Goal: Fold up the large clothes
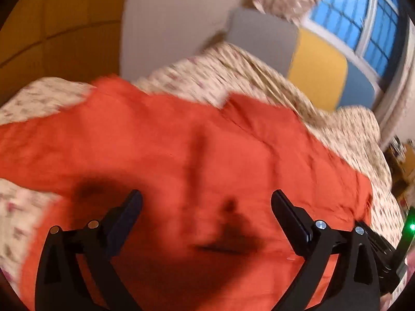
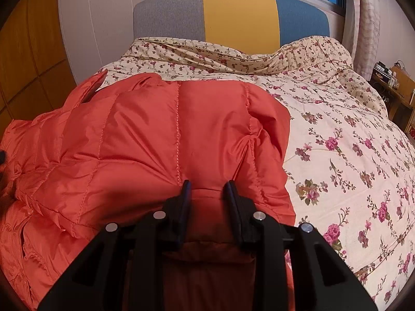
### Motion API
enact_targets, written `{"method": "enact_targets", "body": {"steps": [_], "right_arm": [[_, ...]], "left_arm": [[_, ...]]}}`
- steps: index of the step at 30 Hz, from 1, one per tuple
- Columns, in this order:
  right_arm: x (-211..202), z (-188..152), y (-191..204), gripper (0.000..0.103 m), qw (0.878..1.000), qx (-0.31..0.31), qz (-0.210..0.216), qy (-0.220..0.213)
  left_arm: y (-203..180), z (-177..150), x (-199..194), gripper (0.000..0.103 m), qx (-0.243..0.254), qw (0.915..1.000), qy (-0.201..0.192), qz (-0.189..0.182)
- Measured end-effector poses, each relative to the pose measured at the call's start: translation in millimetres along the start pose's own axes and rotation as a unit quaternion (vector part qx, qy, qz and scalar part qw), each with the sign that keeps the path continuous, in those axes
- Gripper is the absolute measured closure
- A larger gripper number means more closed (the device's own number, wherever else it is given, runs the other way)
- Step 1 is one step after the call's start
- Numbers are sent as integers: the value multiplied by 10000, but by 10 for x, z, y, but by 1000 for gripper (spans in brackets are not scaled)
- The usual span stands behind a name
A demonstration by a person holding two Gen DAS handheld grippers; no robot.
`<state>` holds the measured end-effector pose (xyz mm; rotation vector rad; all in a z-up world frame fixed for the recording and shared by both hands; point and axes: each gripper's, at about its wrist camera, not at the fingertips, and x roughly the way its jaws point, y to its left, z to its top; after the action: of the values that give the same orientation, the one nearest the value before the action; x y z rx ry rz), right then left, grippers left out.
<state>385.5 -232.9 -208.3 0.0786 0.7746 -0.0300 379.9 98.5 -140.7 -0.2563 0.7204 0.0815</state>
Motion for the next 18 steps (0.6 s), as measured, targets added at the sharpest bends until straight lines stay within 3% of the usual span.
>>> {"method": "enact_targets", "body": {"steps": [3,7,12,14,18], "right_arm": [[1,3,-3,76,10000,-5,-7,0],[0,1,-2,76,10000,-11,-13,-1],[-8,4,-10,76,10000,-16,-15,-3],[-8,7,-19,76,10000,-14,-12,-3],[-12,-1,-13,76,10000,-15,-14,-4]], "left_arm": [[504,137,-189,5,-290,9979,-234,532],[1216,227,-311,5,-1092,9897,-179,907],[2052,118,-523,6,-2194,9667,-383,1261],[2271,38,-578,18,-2455,9599,-390,1297],[2649,-106,-548,23,-3213,9389,-326,1194]]}}
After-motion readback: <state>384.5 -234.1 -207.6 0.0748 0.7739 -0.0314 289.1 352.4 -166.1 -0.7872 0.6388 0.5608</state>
